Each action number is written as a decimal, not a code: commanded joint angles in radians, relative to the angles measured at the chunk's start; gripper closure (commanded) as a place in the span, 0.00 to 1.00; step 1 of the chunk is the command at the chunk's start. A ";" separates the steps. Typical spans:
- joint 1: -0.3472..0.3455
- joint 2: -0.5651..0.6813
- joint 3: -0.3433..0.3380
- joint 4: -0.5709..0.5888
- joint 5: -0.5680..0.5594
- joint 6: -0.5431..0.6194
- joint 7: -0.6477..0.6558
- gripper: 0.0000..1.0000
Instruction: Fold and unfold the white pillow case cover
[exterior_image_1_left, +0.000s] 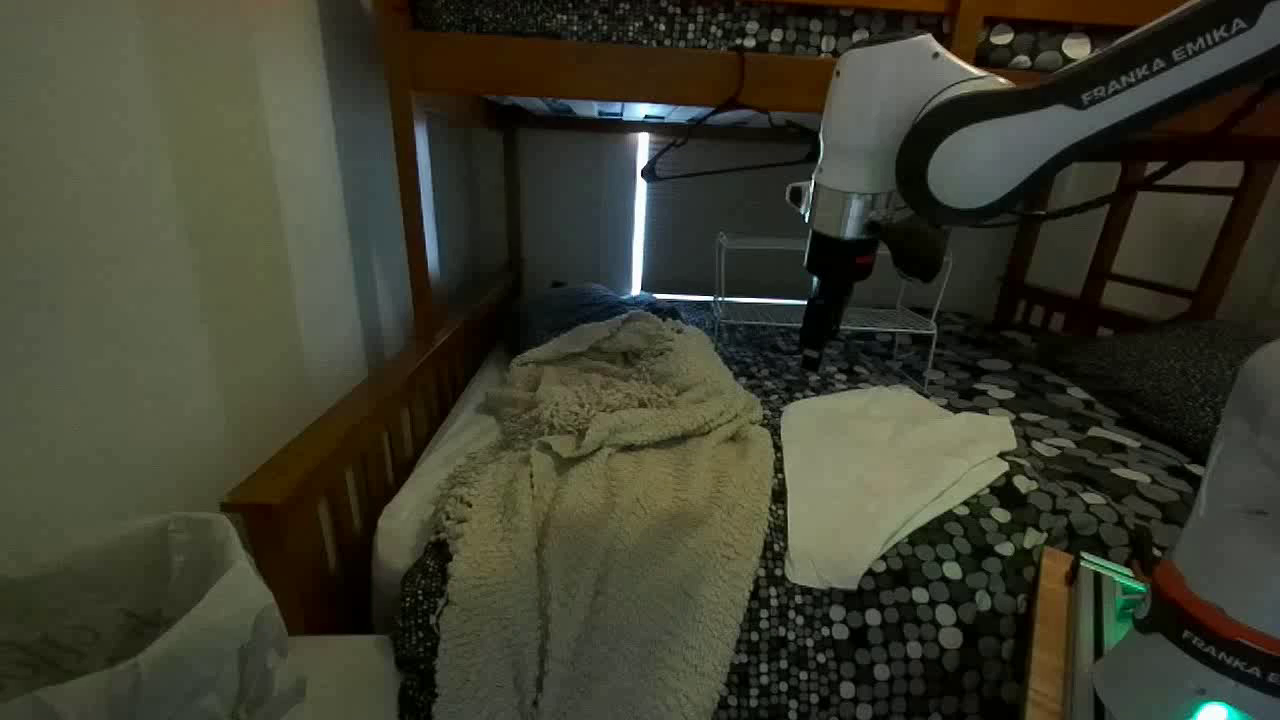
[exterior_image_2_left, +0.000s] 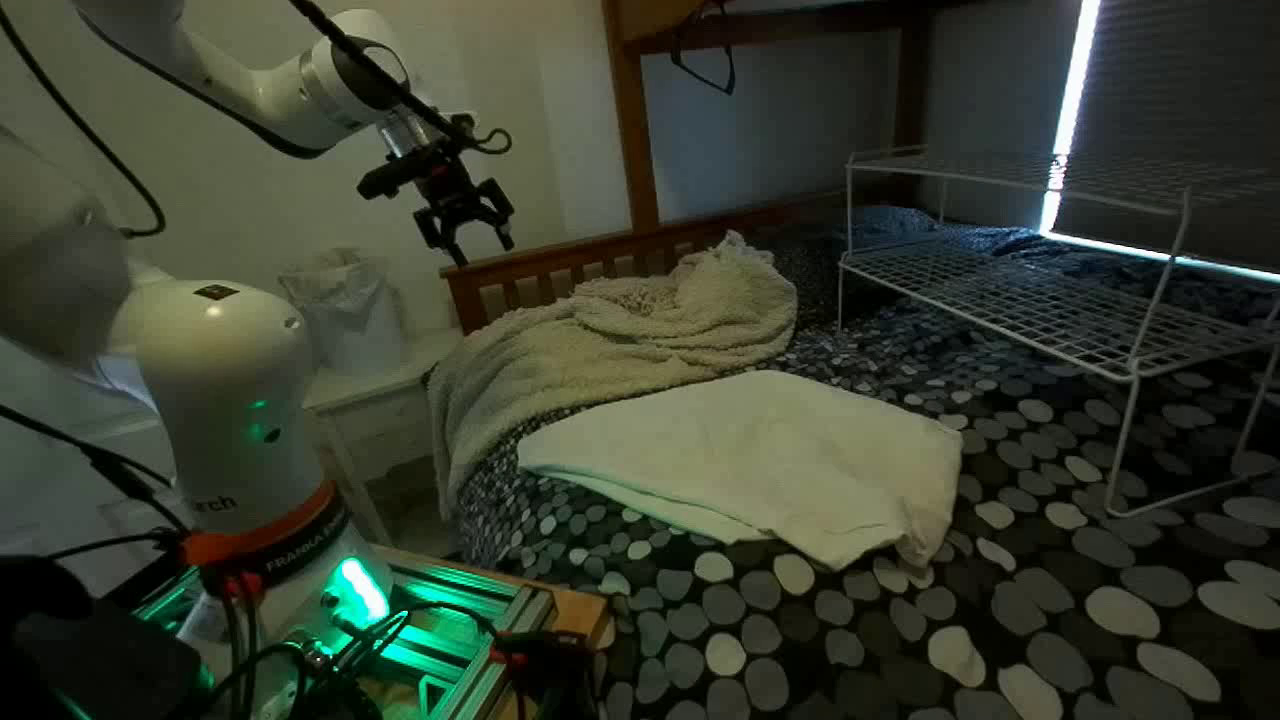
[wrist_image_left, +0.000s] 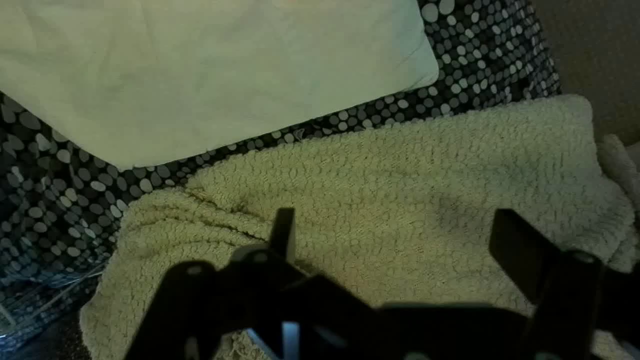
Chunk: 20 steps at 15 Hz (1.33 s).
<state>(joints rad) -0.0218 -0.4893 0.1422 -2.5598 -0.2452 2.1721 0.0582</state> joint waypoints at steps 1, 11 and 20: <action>0.017 0.001 -0.015 0.002 -0.008 -0.005 0.007 0.00; -0.029 0.042 -0.031 0.027 -0.031 0.000 0.052 0.00; -0.269 0.222 -0.237 0.083 -0.121 -0.017 0.184 0.00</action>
<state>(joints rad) -0.2447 -0.3482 -0.0392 -2.5260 -0.3446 2.1695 0.1888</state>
